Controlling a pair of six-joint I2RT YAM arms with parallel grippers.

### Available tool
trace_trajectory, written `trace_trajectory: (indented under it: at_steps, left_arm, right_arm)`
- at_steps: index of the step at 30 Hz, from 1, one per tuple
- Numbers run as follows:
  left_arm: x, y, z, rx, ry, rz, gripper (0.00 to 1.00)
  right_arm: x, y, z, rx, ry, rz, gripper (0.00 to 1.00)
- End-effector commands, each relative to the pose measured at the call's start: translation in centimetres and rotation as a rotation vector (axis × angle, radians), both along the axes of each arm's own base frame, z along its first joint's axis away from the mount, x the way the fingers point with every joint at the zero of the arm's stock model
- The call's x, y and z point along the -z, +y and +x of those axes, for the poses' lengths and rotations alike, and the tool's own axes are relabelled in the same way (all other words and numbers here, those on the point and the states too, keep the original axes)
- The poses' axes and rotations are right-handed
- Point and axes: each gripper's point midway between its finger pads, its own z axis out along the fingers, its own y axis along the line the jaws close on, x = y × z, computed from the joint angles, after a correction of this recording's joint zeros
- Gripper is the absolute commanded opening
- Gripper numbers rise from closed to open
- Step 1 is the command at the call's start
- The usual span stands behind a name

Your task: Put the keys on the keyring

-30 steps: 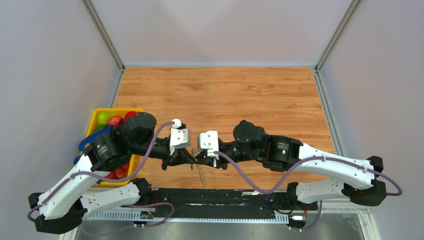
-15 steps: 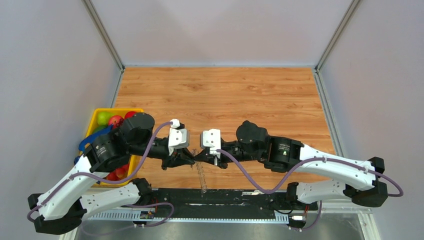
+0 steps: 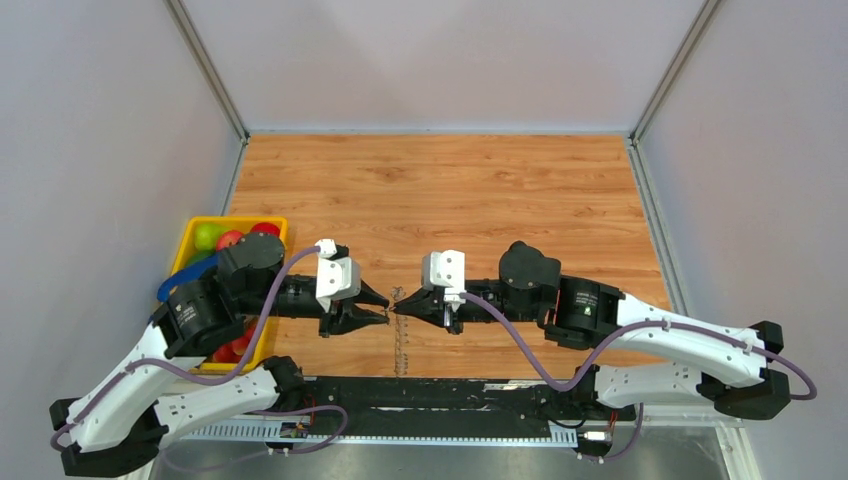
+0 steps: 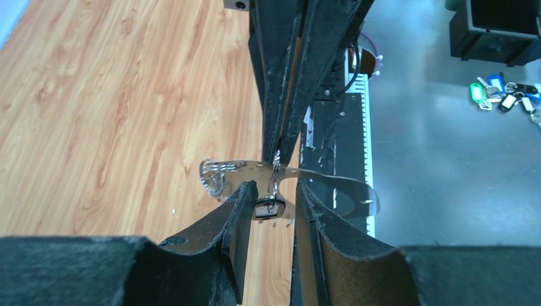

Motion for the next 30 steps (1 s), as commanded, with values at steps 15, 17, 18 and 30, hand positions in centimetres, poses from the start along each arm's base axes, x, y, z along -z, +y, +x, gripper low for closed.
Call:
trace_trajectory:
  at_steps: [15,17,18,30]
  left_arm:
    - [-1.6,-0.5,1.2,-0.051,-0.043,-0.073,0.04]
    - [-1.8,-0.6,1.0,-0.044,-0.041,-0.082,0.03]
    - [-1.9,-0.6,0.9,-0.041,-0.043,-0.089,0.03]
    - [-2.5,-0.7,0.6,-0.023,-0.049,-0.118,0.03]
  right_arm:
    - [-4.1,-0.7,-0.2,0.016,0.01,0.189,0.0]
    - [-4.3,-0.8,-0.1,0.029,0.013,0.219,0.0]
    - [-4.6,-0.9,0.0,0.033,0.013,0.239,0.0]
    - [-7.6,-1.9,-0.3,0.032,-0.008,0.463,0.0]
